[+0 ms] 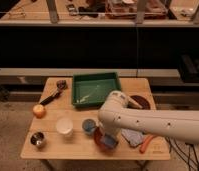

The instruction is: Wipe red bowl with sponge

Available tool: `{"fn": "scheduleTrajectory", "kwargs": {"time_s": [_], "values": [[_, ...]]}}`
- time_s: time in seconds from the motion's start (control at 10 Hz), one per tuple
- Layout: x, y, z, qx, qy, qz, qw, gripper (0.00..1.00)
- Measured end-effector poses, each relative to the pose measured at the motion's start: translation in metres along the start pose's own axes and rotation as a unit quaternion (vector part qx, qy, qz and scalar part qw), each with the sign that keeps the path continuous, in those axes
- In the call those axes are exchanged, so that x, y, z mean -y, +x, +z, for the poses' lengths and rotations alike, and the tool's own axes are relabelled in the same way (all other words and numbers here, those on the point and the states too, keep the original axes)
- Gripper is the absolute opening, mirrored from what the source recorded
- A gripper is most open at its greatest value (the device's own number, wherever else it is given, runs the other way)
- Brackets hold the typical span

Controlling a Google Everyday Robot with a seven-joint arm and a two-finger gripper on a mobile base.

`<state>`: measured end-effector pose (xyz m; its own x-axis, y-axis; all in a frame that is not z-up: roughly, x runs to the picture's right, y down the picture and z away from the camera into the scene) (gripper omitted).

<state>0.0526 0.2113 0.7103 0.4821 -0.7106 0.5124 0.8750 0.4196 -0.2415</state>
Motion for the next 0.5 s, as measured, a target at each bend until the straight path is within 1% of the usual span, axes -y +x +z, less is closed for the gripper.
{"fn": "scheduleTrajectory", "kwargs": {"time_s": [0.2,0.4,0.5], "values": [[0.002,0.008,0.01,-0.001,0.002,0.002,1.0,0.0],[0.012,0.018,0.017,-0.003,0.008,0.0,1.0,0.0],[0.02,0.02,0.02,-0.004,0.014,-0.005,0.9999,0.0]]}}
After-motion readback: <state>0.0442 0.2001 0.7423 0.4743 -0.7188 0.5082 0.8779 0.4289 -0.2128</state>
